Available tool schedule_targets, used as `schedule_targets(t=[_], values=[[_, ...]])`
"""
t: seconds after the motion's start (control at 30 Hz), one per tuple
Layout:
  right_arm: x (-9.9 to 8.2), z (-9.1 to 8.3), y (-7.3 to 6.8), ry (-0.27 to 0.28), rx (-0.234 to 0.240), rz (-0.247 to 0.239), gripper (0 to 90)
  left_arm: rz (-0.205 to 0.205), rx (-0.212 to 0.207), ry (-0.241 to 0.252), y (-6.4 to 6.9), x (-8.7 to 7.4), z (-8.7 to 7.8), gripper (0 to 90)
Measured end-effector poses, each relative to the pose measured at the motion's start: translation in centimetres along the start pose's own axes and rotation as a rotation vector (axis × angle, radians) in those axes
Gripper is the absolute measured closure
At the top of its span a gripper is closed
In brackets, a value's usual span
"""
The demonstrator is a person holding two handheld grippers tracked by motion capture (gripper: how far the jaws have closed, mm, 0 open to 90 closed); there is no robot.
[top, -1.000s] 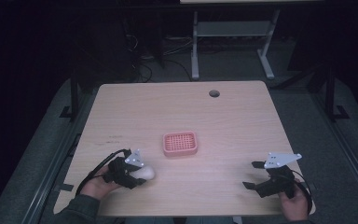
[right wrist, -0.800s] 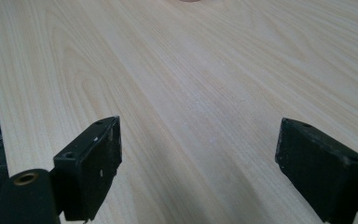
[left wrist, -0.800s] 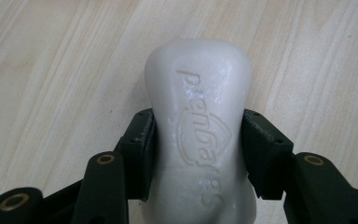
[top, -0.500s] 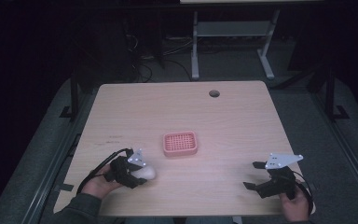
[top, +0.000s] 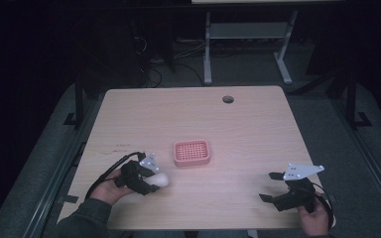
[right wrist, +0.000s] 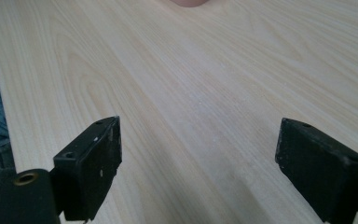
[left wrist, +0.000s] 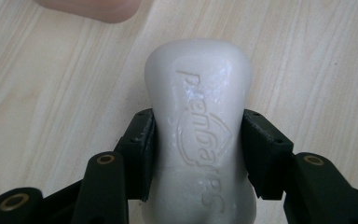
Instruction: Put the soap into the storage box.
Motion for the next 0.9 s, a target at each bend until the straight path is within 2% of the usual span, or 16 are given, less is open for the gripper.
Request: schedule_targets(t=[0.2,0.47,0.57,0.67,0.9], values=[[0.1,0.0,0.0,0.008,0.005,0.003,14.2,-0.002,-0.006,-0.006,-0.4,0.6,-0.2,49.3],[0.0,-0.1,0.1,0.011,0.002,0.005,14.2,0.025,-0.005,-0.024,-1.0,2.0,-0.2,49.3],[0.0,-0.1,0.1,0.012,0.002,0.008,14.2,0.024,-0.010,-0.022,-1.1,2.4,-0.2,49.3],[0.0,-0.2,0.0,0.012,0.000,0.007,14.1,0.022,-0.025,-0.001,-1.3,3.0,-0.3,49.3],[0.0,-0.2,0.0,0.013,-0.003,0.003,14.2,0.019,-0.032,0.001,-1.8,3.8,-0.4,49.3]])
Point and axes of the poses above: each handheld gripper's, and its own axes: z roughly forward along the jaws, x roughly out of its top, y roughly to its right, the point moved 9 cm from there along z, roughly forward along the jaws
